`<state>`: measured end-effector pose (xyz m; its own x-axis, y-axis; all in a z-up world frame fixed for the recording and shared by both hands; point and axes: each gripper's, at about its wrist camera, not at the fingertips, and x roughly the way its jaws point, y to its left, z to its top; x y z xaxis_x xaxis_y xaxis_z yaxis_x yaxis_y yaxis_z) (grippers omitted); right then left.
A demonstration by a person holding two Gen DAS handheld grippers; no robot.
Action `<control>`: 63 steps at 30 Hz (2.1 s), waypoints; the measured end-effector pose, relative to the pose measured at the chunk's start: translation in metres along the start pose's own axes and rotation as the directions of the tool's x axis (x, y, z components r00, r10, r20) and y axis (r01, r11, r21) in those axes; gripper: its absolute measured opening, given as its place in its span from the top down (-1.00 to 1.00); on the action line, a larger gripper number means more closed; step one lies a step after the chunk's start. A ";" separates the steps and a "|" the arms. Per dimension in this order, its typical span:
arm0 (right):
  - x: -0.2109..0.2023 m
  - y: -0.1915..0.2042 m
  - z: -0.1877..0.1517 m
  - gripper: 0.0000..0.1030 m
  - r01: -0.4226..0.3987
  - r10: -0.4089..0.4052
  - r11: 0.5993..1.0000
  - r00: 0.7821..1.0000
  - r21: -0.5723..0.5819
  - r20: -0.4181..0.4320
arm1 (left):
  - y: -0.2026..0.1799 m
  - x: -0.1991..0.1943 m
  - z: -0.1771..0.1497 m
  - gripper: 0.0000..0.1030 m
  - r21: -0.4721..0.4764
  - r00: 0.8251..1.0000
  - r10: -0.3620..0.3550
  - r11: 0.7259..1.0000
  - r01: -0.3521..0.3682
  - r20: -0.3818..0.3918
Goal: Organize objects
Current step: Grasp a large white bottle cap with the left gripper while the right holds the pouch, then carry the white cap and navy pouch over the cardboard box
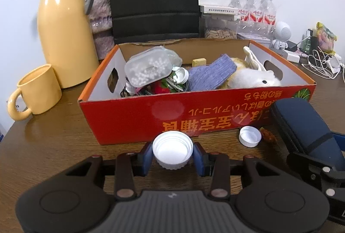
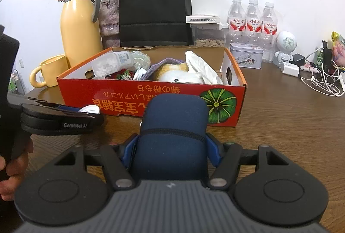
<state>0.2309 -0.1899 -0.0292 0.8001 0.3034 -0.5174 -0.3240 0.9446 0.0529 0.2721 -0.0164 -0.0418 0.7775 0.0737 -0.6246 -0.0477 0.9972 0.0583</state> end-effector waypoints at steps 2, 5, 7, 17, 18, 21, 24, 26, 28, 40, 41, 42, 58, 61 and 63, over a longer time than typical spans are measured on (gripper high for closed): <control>-0.001 0.001 0.000 -0.26 -0.002 0.002 1.000 1.000 0.001 0.005 | 0.000 -0.003 -0.001 0.26 0.004 1.000 0.000 1.000 0.000 0.009; -0.004 0.002 0.000 -0.27 -0.002 0.002 1.000 1.000 0.002 0.013 | -0.002 -0.008 -0.002 0.26 0.011 1.000 -0.002 1.000 0.002 0.024; -0.005 0.003 0.000 -0.27 -0.003 0.003 1.000 1.000 0.003 0.019 | -0.003 -0.013 -0.002 0.26 0.016 0.999 -0.006 1.000 0.005 0.033; -0.017 0.004 0.015 -0.27 -0.016 0.016 1.000 0.997 0.003 0.070 | 0.002 -0.045 0.013 0.26 -0.005 0.992 -0.018 1.000 0.019 0.121; -0.017 0.005 0.018 -0.27 -0.018 0.018 1.000 0.997 0.001 0.073 | 0.002 -0.048 0.016 0.26 -0.006 0.991 -0.023 1.000 0.024 0.131; -0.018 0.006 0.026 -0.27 -0.022 0.022 1.000 0.996 -0.003 0.086 | 0.003 -0.055 0.026 0.26 -0.013 0.987 -0.022 1.000 0.025 0.162; -0.018 0.006 0.035 -0.27 -0.027 0.027 1.000 0.995 -0.003 0.098 | 0.004 -0.058 0.037 0.26 -0.026 0.984 -0.020 0.999 0.025 0.177; -0.018 0.006 0.043 -0.27 -0.026 0.026 1.000 0.994 -0.005 0.110 | 0.004 -0.059 0.042 0.26 -0.034 0.982 -0.019 0.999 0.026 0.187; -0.016 0.007 0.050 -0.27 -0.026 0.027 1.000 0.992 -0.008 0.121 | 0.003 -0.058 0.049 0.26 -0.043 0.981 -0.018 0.999 0.027 0.193; 0.019 0.009 0.087 -0.27 -0.045 0.046 0.999 0.991 -0.012 0.128 | 0.005 -0.039 0.082 0.26 -0.100 0.976 -0.025 0.994 0.047 0.216; 0.022 0.009 0.088 -0.27 -0.047 0.049 0.999 0.991 -0.013 0.124 | 0.005 -0.036 0.084 0.26 -0.104 0.976 -0.027 0.993 0.050 0.215; 0.026 0.008 0.090 -0.27 -0.049 0.050 0.999 0.991 -0.011 0.123 | 0.006 -0.032 0.087 0.26 -0.105 0.976 -0.028 0.993 0.052 0.215; 0.082 -0.010 0.125 -0.27 -0.072 0.073 0.997 0.990 -0.019 0.118 | 0.010 0.024 0.124 0.26 -0.099 0.978 -0.011 0.995 0.033 0.207; 0.093 -0.014 0.128 -0.27 -0.071 0.074 0.997 0.992 -0.025 0.106 | 0.010 0.033 0.130 0.26 -0.090 0.978 -0.010 0.996 0.030 0.211; 0.101 -0.016 0.129 -0.27 -0.072 0.074 0.997 0.992 -0.028 0.098 | 0.010 0.038 0.133 0.26 -0.084 0.978 -0.011 0.996 0.029 0.210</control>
<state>0.3818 -0.1578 0.0283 0.8196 0.3833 -0.4259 -0.3945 0.9165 0.0657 0.3848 -0.0053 0.0385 0.8921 0.0582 -0.4480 -0.0779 0.9966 -0.0257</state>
